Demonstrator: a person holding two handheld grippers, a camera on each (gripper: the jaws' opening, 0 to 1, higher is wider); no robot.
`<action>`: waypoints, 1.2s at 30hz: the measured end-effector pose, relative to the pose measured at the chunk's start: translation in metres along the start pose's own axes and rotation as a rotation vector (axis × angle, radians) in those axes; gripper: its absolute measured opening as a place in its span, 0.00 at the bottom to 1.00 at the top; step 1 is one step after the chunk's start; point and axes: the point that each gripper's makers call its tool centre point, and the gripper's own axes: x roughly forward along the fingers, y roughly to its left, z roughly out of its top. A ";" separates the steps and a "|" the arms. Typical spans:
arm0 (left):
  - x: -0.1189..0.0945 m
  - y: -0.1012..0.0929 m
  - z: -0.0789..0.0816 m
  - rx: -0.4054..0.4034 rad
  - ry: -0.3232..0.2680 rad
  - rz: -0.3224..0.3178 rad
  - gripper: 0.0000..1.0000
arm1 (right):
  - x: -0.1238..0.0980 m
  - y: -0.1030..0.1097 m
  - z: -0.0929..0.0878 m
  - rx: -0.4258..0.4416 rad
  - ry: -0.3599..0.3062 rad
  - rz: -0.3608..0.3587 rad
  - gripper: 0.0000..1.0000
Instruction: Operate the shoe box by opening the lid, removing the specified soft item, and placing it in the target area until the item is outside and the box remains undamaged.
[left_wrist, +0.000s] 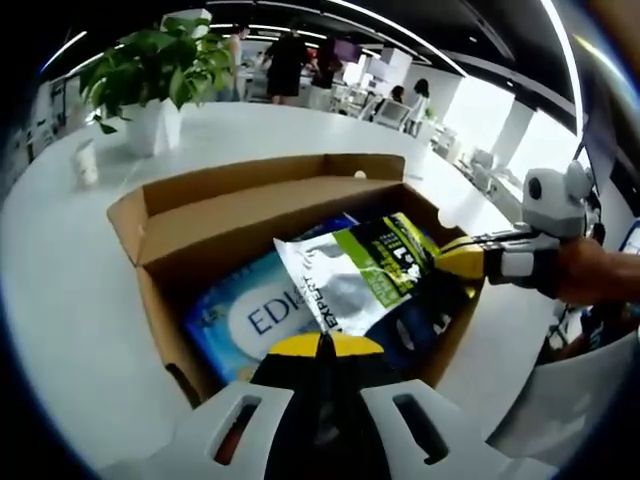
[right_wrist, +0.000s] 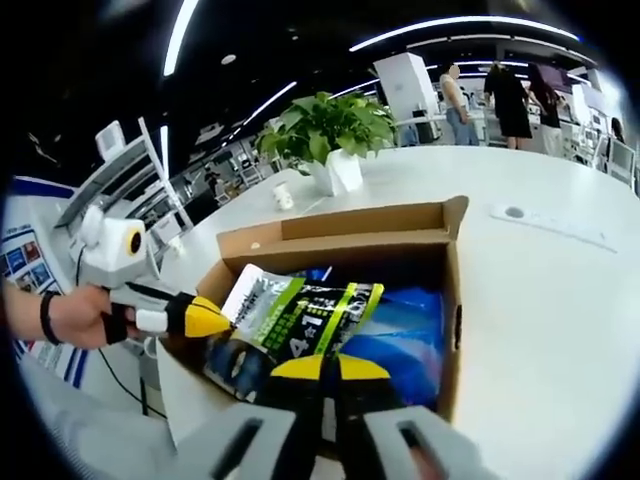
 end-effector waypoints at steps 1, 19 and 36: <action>0.000 -0.001 0.001 0.002 -0.003 -0.001 0.00 | -0.001 0.000 0.000 0.001 -0.001 0.000 0.00; -0.005 -0.013 0.024 0.034 -0.039 -0.016 0.00 | -0.015 -0.009 0.019 0.020 -0.062 -0.004 0.00; 0.004 -0.053 0.044 0.083 -0.061 -0.058 0.00 | -0.055 -0.032 0.030 0.017 -0.101 -0.047 0.00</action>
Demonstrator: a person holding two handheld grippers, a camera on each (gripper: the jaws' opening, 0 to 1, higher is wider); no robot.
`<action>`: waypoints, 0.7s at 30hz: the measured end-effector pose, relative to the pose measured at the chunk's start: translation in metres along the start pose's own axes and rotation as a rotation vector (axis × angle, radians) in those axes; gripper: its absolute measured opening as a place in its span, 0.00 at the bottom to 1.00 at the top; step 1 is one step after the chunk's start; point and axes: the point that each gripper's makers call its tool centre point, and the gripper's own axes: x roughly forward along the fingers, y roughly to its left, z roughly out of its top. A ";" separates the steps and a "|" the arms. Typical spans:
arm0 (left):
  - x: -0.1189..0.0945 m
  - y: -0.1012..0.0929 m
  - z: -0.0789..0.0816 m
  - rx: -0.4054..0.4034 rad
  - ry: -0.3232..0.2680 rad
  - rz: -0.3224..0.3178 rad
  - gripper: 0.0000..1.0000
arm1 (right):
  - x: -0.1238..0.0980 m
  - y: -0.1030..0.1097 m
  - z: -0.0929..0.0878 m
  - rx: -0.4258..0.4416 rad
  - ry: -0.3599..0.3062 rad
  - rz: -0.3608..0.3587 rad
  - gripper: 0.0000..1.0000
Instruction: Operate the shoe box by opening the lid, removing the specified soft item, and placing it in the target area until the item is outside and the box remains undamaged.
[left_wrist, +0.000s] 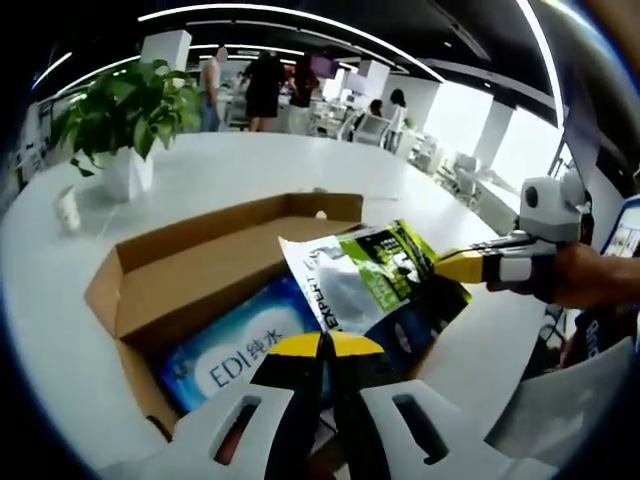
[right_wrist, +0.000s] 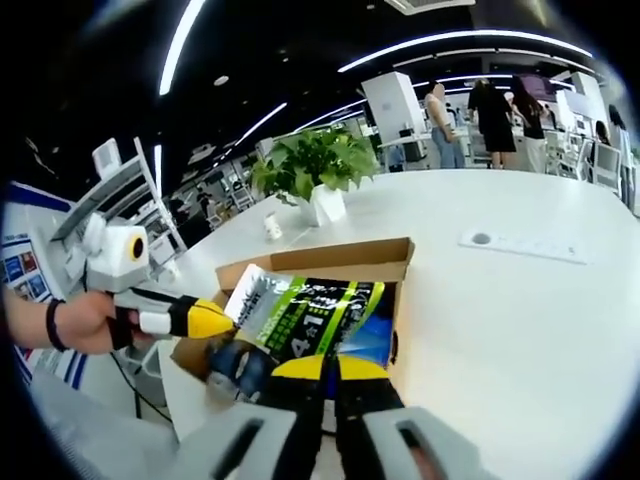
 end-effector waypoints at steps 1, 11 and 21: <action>0.001 -0.001 0.000 0.002 0.000 -0.001 0.00 | -0.002 -0.002 0.000 0.001 -0.002 -0.003 0.00; 0.020 -0.033 0.013 0.037 0.003 -0.047 0.00 | -0.031 -0.027 0.000 0.015 -0.019 -0.046 0.00; 0.036 -0.064 0.017 0.069 0.014 -0.092 0.00 | -0.059 -0.050 -0.007 0.038 -0.035 -0.090 0.00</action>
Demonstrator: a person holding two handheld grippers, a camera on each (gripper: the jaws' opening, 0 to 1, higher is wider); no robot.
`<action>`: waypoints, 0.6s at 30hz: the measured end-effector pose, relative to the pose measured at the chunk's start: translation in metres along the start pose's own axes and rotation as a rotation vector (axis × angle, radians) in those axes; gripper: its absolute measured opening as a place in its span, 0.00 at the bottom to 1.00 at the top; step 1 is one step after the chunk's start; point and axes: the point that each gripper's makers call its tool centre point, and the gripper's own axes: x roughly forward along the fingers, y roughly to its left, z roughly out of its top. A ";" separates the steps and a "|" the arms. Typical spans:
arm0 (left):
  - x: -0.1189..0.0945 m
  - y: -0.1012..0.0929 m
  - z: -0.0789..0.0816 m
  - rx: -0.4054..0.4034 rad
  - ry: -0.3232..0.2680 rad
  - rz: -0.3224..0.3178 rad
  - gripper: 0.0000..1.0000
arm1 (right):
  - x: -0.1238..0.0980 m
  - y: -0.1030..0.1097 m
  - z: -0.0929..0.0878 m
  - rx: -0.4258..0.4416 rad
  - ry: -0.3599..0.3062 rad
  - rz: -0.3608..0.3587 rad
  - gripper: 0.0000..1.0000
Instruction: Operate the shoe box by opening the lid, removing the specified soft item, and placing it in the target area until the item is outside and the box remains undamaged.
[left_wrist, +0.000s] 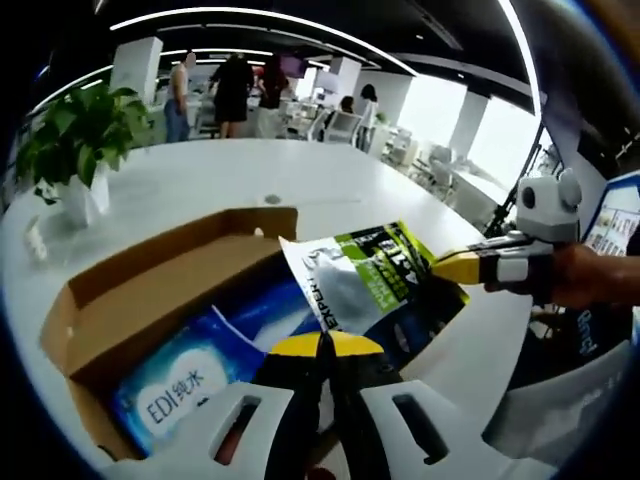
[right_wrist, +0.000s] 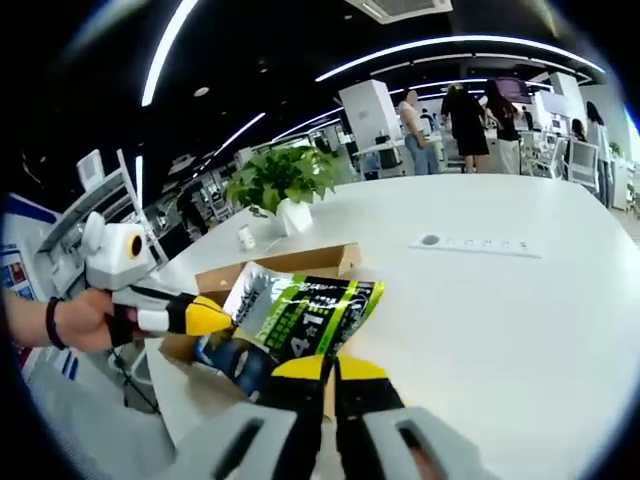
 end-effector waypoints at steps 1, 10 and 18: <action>0.002 -0.004 0.000 0.005 0.002 -0.005 0.00 | -0.003 -0.003 -0.001 0.004 -0.002 -0.005 0.00; 0.016 -0.022 0.000 0.022 0.017 -0.033 0.00 | -0.021 -0.019 -0.006 0.040 -0.019 -0.035 0.00; 0.028 -0.040 0.001 0.029 0.024 -0.056 0.00 | -0.033 -0.034 -0.012 0.055 -0.021 -0.055 0.00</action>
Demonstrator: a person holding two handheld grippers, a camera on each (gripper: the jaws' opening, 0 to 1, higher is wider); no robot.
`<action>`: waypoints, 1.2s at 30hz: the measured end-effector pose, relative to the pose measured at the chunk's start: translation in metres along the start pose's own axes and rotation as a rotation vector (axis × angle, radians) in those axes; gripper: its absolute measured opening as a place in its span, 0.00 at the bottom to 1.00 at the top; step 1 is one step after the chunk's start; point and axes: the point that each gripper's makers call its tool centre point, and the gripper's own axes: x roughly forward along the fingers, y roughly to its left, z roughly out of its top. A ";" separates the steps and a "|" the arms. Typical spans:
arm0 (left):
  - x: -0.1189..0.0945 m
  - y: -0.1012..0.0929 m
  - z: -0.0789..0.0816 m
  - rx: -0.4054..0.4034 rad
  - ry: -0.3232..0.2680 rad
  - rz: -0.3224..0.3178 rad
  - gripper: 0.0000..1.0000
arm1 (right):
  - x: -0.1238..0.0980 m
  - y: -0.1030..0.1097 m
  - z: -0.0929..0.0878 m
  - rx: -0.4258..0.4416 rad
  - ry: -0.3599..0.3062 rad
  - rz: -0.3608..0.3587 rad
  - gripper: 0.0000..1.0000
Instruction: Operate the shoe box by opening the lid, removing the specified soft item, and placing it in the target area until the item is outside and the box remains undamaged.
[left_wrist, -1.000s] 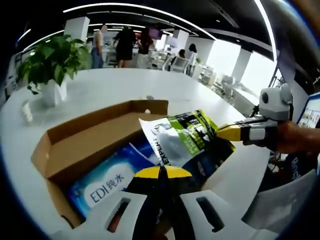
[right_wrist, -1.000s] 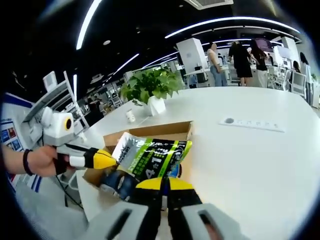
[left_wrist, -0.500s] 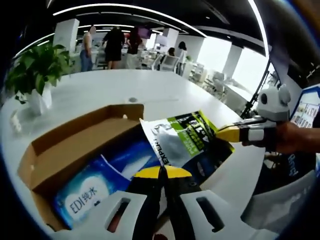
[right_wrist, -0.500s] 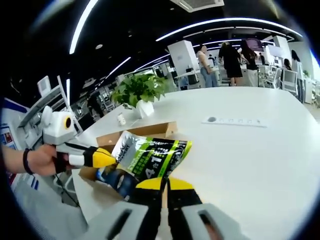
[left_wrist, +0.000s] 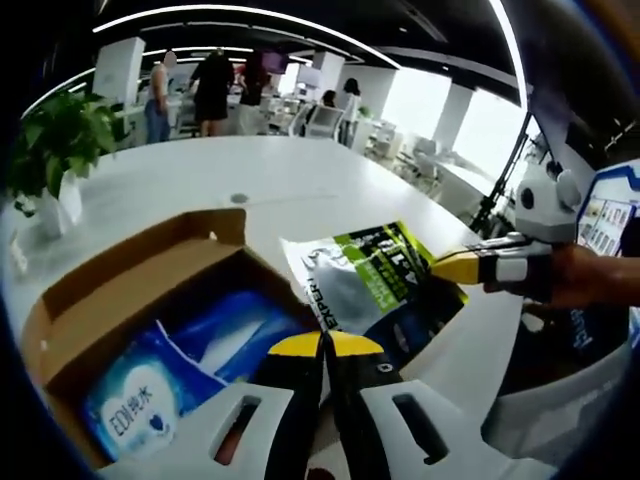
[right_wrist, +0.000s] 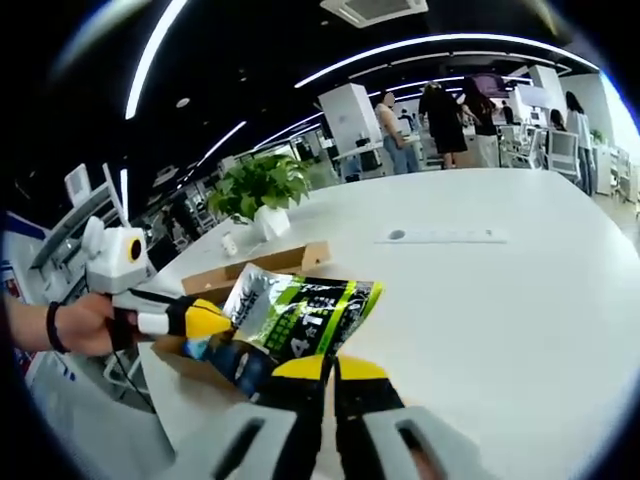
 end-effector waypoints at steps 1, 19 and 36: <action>0.002 -0.002 0.000 -0.001 0.000 -0.002 0.00 | -0.002 -0.002 0.000 0.001 -0.001 -0.002 0.00; 0.032 -0.035 -0.001 0.006 0.013 -0.045 0.00 | -0.025 -0.040 -0.011 0.022 0.006 -0.043 0.00; 0.059 -0.054 -0.006 0.010 0.039 -0.075 0.00 | -0.034 -0.070 -0.021 0.037 0.024 -0.069 0.00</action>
